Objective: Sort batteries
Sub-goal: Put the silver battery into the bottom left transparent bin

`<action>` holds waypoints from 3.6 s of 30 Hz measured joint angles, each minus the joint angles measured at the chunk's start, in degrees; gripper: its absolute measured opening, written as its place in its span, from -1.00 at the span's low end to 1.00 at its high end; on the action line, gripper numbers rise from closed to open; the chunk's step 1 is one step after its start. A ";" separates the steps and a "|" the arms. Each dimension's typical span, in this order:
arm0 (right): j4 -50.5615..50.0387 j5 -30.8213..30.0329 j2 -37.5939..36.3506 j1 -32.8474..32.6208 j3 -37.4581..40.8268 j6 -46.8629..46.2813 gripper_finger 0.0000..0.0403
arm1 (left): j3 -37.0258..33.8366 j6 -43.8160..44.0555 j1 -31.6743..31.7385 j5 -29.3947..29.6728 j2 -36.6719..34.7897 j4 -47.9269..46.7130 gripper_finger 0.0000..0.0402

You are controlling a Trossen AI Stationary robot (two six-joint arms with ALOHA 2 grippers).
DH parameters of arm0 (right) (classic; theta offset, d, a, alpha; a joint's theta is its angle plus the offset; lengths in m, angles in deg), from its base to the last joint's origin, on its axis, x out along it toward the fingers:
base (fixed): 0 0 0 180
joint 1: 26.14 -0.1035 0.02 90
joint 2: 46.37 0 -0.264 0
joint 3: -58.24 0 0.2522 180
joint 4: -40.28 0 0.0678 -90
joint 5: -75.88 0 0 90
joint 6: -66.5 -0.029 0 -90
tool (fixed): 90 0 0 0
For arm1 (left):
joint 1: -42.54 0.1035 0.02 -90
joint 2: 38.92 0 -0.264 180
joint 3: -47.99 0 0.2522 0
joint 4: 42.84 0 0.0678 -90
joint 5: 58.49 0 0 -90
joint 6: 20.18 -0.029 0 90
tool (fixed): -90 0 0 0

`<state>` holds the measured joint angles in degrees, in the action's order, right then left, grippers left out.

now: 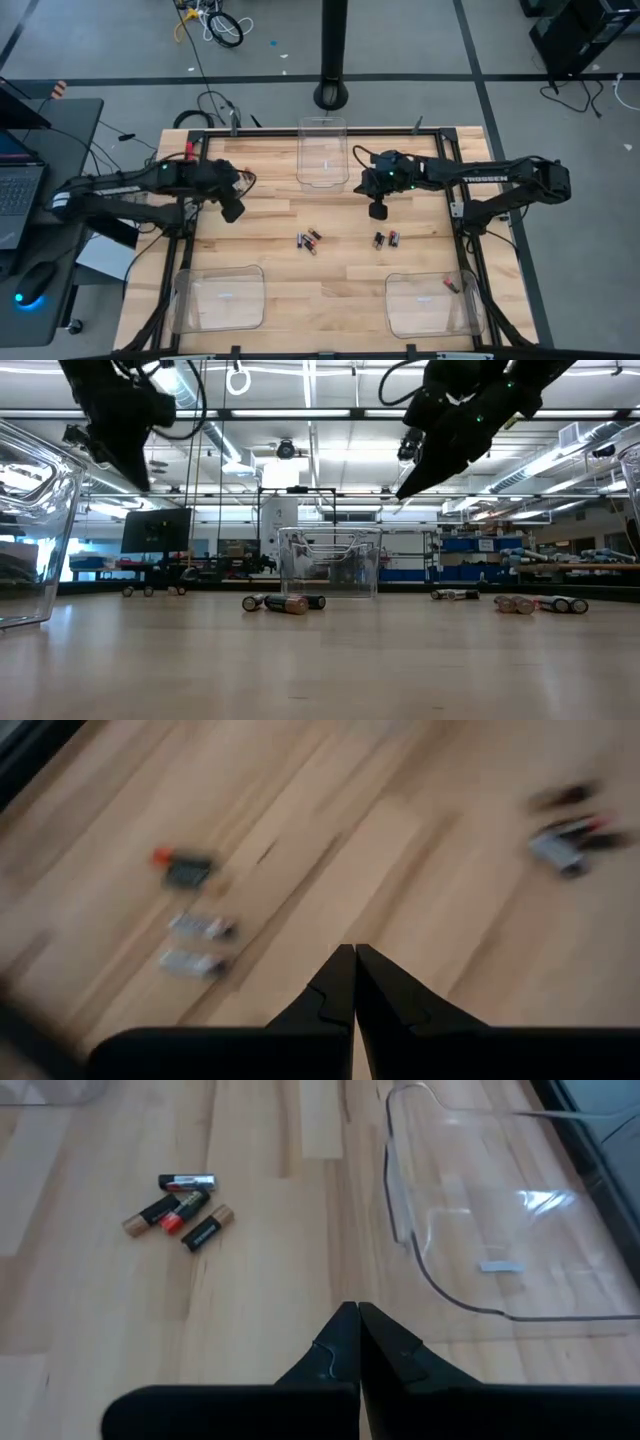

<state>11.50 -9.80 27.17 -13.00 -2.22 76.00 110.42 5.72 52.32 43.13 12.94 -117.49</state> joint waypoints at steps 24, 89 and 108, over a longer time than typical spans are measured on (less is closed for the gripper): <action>-1.71 -0.27 -0.59 -1.02 0.00 3.64 -0.96 | -1.25 -31.27 29.21 -10.44 13.97 -3.54 -0.85; -4.36 -0.26 -0.57 -3.97 0.00 1.39 -0.96 | -7.00 -79.59 25.26 3.04 35.88 11.42 -0.39; -4.38 -0.26 -0.57 -3.97 0.00 1.22 -0.96 | 1.82 -60.29 16.35 1.97 32.90 -1.17 -0.78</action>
<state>7.12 -10.05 26.60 -16.97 -2.22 77.22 112.23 -54.57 68.67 45.10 45.85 -118.66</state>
